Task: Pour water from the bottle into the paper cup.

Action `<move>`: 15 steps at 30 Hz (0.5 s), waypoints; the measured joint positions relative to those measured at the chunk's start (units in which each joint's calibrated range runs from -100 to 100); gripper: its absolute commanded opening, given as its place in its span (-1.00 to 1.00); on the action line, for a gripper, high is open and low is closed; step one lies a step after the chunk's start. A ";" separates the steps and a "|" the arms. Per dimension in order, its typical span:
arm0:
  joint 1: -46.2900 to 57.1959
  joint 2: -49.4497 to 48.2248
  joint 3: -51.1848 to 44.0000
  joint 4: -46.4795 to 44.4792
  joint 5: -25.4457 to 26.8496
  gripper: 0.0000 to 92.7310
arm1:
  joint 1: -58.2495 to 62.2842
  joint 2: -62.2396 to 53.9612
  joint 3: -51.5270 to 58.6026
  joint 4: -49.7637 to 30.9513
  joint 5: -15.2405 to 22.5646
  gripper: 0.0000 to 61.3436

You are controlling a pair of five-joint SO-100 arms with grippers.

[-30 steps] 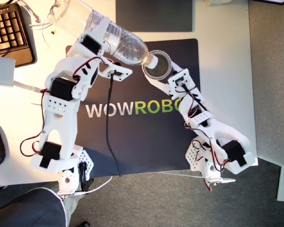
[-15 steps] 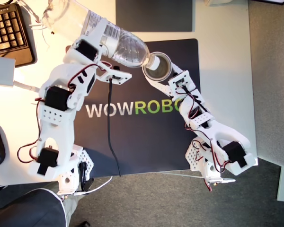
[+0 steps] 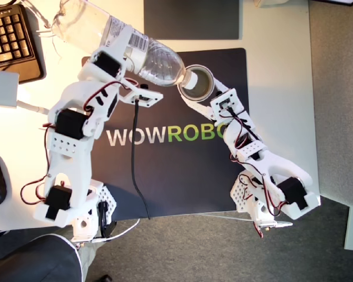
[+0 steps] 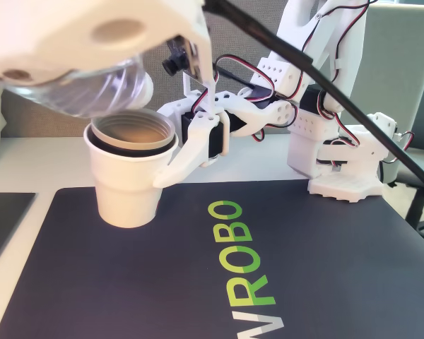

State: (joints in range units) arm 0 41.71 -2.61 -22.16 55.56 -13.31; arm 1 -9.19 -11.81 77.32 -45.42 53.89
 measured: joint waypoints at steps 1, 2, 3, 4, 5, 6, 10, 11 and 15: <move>0.00 -0.17 0.36 0.00 0.00 -1.00 | 0.00 0.00 0.00 0.00 0.00 -0.99; 0.00 -0.44 0.91 0.00 0.00 -1.00 | 0.00 0.00 0.00 0.00 0.00 -0.99; 0.00 -0.44 1.09 0.00 0.00 -1.00 | 0.00 0.00 0.00 0.00 0.00 -0.99; 0.00 -0.44 1.09 0.00 0.00 -1.00 | 0.00 0.00 0.00 0.00 0.00 -0.99; 0.00 -0.61 1.54 0.00 0.00 -1.00 | 0.00 0.00 0.00 0.00 0.00 -0.99; 0.00 -0.61 1.63 0.00 0.00 -1.00 | 0.00 0.00 0.00 0.00 0.00 -0.99; 0.00 -0.70 1.72 0.00 0.00 -1.00 | 0.00 0.00 0.00 0.00 0.00 -0.99; 0.00 -0.70 1.72 0.00 0.00 -1.00 | -0.10 0.00 0.00 0.00 0.00 -0.99; 0.00 -0.70 1.72 0.00 0.00 -1.00 | -0.60 0.00 0.00 0.00 0.00 -0.99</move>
State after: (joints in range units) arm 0 41.71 -3.31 -20.43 55.56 -13.31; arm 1 -9.79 -11.81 77.32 -45.42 53.89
